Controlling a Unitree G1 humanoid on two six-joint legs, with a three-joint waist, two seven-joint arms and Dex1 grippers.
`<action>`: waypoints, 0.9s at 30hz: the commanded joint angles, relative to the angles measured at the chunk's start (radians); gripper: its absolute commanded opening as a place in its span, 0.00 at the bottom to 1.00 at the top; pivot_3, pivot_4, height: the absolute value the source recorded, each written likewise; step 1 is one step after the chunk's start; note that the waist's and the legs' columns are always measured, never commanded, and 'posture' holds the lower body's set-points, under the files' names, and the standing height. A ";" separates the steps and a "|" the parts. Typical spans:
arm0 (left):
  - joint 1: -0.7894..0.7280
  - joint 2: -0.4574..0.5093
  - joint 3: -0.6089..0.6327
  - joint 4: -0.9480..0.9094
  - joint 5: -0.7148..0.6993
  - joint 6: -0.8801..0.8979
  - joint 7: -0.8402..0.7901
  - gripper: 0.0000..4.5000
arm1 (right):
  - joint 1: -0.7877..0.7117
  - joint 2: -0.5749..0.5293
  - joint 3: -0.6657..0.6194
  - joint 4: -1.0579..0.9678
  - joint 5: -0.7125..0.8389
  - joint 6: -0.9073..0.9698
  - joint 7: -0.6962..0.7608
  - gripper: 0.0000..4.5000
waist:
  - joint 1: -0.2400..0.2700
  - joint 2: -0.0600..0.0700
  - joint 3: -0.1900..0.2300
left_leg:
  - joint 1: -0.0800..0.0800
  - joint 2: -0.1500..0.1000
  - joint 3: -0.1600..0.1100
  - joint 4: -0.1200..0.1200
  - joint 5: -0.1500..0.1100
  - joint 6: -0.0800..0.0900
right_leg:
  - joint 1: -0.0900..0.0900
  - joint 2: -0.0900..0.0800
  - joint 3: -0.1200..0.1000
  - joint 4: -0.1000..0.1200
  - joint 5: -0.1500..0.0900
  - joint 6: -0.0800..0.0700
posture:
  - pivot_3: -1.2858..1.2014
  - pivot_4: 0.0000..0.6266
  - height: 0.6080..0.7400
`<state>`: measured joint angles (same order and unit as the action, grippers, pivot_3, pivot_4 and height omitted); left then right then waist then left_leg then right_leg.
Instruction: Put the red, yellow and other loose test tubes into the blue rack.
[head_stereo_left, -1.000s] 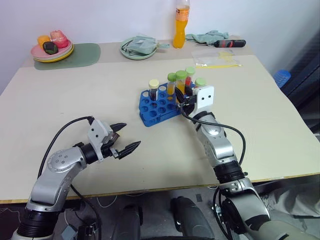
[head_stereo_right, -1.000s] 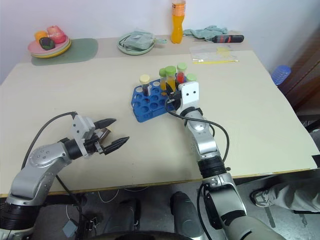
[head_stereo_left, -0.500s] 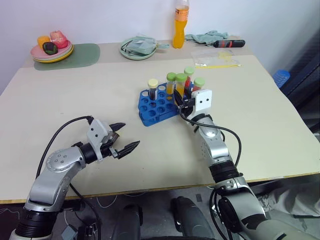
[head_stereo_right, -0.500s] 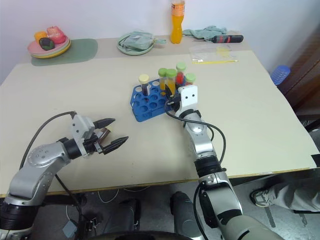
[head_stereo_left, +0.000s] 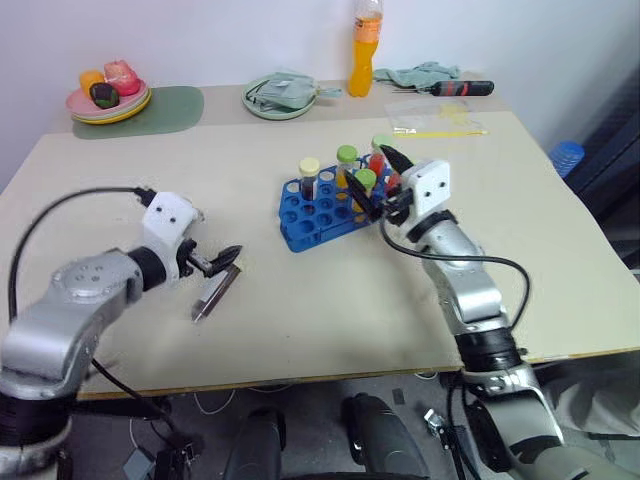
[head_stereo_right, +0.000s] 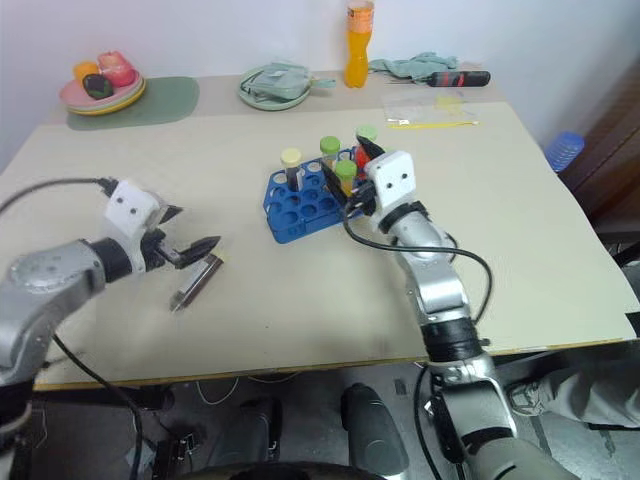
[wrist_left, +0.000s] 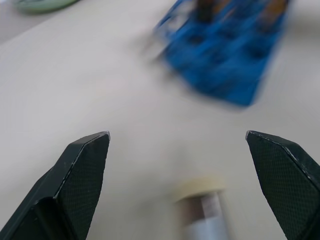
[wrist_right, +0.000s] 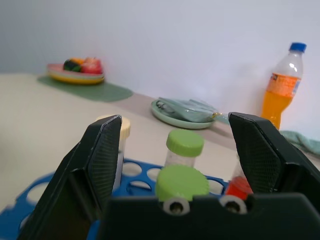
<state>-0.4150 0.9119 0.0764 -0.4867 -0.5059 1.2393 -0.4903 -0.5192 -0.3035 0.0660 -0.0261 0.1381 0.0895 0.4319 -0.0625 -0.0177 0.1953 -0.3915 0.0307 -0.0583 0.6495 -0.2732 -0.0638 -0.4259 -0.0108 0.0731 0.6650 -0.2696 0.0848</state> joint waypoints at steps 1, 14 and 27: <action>-0.172 0.049 -0.146 0.040 -0.071 0.333 -0.048 1.00 | 0.015 -0.077 -0.014 -0.125 0.091 0.056 0.147 0.84 | -0.004 0.001 0.000 | 0.000 0.000 0.000 0.000 0.000 0.000 | 0.000 0.000 0.000 0.000 0.000 0.000 | 0.52 0.24 1.00; -0.407 0.054 -0.478 0.226 -0.055 0.375 -0.059 1.00 | 0.137 -0.365 0.091 -0.431 0.282 0.277 0.555 0.84 | -0.003 0.000 0.001 | 0.000 0.000 0.000 0.000 0.000 0.000 | 0.000 0.000 0.000 0.000 -0.002 0.000 | 0.52 0.24 1.00; -0.331 0.000 -0.303 0.256 -0.003 0.305 0.049 0.18 | 0.148 -0.343 0.111 -0.442 0.259 0.283 0.531 0.85 | 0.017 -0.001 0.001 | 0.000 0.000 0.000 0.002 0.000 0.000 | 0.000 0.000 0.000 0.000 -0.002 0.000 | 0.52 0.24 1.00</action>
<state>-0.7525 0.9059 -0.3224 -0.2178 -0.5623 1.5987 -0.4775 -0.3661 -0.6517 0.1865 -0.4307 0.3944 0.3775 0.9681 -0.0453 -0.0185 0.1964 -0.3917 0.0303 -0.0582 0.6516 -0.2732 -0.0639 -0.4255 -0.0108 0.0734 0.6653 -0.2711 0.0846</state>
